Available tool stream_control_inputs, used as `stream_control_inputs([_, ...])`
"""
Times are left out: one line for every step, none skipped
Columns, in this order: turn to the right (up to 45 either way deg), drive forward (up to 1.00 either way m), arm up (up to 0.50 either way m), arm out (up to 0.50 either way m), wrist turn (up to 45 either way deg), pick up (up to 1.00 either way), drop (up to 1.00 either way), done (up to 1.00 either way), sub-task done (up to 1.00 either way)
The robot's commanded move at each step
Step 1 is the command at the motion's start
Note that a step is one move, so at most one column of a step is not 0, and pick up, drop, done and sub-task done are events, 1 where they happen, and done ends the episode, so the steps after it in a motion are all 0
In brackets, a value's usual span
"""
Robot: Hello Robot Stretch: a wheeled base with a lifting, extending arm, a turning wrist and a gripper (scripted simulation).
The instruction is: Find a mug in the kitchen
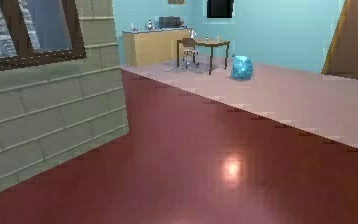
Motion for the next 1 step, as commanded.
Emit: stream_control_inputs([6.0,0.0,0.0,0.0,0.0,0.0,0.0,0.0,0.0])
